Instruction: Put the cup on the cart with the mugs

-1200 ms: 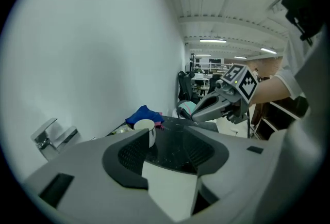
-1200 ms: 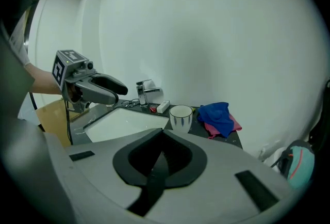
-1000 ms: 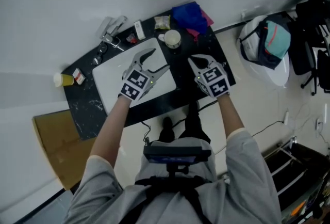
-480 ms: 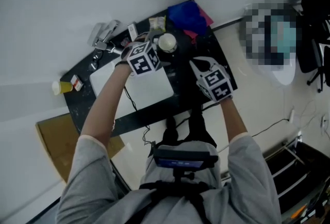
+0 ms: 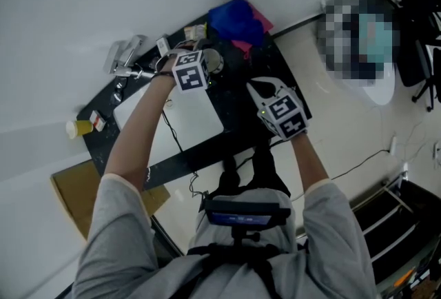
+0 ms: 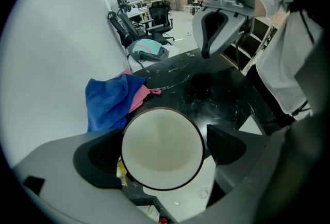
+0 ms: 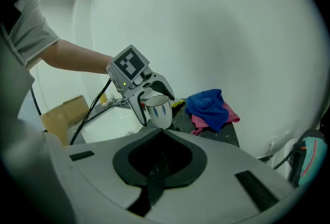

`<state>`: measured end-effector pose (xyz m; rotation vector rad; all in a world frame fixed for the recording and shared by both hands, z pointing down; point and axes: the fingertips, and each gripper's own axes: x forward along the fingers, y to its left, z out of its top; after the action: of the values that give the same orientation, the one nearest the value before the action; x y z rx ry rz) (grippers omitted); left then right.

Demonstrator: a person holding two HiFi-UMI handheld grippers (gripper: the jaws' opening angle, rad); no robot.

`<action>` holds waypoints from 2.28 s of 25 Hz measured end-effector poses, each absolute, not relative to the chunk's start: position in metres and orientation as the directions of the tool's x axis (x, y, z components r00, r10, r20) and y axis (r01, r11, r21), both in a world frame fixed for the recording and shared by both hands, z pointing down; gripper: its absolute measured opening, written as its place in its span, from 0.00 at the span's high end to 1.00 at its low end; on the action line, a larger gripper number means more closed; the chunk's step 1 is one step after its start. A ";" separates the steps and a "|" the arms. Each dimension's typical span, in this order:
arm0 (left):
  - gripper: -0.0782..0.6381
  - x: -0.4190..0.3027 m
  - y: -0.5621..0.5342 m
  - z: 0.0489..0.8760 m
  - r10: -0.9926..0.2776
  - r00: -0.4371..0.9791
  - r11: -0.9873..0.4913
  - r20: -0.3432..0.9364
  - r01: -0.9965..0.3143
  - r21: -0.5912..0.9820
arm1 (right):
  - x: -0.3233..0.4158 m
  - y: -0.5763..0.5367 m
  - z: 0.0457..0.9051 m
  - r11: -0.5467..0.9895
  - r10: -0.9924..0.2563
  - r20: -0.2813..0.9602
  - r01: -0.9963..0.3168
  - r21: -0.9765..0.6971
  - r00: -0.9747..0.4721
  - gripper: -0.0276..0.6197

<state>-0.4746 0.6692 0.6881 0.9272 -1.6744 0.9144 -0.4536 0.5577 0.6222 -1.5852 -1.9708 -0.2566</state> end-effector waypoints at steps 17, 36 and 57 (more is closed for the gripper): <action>0.30 -0.485 0.675 0.692 -0.142 -0.282 0.450 0.949 -0.872 -0.192 | -0.454 0.558 0.622 0.285 0.825 0.552 0.932 -0.225 -0.119 0.95; 0.30 -0.451 0.679 0.584 -0.370 -0.704 0.863 0.606 -0.502 -0.056 | -0.429 0.572 0.582 0.300 0.827 0.535 0.940 -0.160 -0.172 0.95; 0.30 -0.319 0.653 0.501 -0.396 -0.876 0.915 0.276 -0.400 0.045 | -0.323 0.554 0.532 0.467 0.811 0.452 0.876 -0.118 -0.371 0.95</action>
<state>-0.3192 0.6526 0.5007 0.5938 -2.7958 0.0200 -0.3234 0.5537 0.5318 -1.4067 -2.2696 -0.1959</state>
